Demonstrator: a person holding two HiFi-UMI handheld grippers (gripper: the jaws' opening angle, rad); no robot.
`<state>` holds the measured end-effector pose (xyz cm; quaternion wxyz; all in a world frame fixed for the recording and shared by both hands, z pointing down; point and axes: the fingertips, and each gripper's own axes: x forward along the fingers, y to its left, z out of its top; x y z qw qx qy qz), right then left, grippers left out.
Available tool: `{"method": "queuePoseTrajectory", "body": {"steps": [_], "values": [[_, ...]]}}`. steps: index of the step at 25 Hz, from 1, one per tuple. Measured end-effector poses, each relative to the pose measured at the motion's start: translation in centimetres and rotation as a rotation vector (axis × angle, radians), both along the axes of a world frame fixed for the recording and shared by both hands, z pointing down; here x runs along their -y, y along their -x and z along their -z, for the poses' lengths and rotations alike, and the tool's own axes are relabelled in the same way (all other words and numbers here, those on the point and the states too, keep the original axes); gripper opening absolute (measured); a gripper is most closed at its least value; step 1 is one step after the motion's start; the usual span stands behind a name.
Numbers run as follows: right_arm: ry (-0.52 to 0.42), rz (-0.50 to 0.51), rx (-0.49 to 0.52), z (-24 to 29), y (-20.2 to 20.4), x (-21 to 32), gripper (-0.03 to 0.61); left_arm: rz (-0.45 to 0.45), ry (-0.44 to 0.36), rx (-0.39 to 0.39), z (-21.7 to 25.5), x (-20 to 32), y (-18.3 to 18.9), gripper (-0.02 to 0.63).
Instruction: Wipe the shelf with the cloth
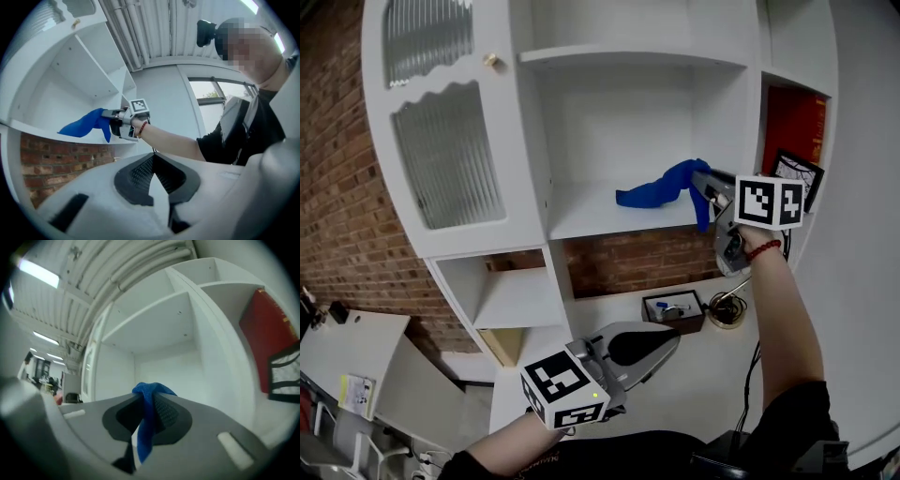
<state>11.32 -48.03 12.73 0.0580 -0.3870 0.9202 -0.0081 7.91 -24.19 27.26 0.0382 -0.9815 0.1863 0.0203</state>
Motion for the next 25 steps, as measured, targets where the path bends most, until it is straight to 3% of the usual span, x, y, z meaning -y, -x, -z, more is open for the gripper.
{"method": "queuePoseTrajectory", "body": {"steps": [3, 6, 11, 16, 25], "values": [[-0.107, 0.216, 0.185, 4.9, 5.1, -1.2, 0.037, 0.080, -0.002, -0.031, 2.2, 1.6, 2.6, 0.003], [-0.182, 0.354, 0.293, 8.3, 10.1, -0.6, 0.037, 0.140, -0.034, 0.034, 3.4, 2.6, 4.6, 0.003], [-0.162, 0.506, 0.494, 12.8, 17.9, 2.5, 0.037, 0.140, 0.014, 0.102, 5.6, 3.6, 7.9, 0.003], [-0.073, 0.541, 0.642, 15.0, 22.3, 6.7, 0.037, 0.077, 0.036, 0.138, 8.2, 3.8, 8.9, 0.003], [0.039, 0.546, 0.756, 17.0, 26.0, 10.7, 0.037, -0.011, 0.041, 0.105, 10.8, 3.0, 9.2, 0.003]]}}
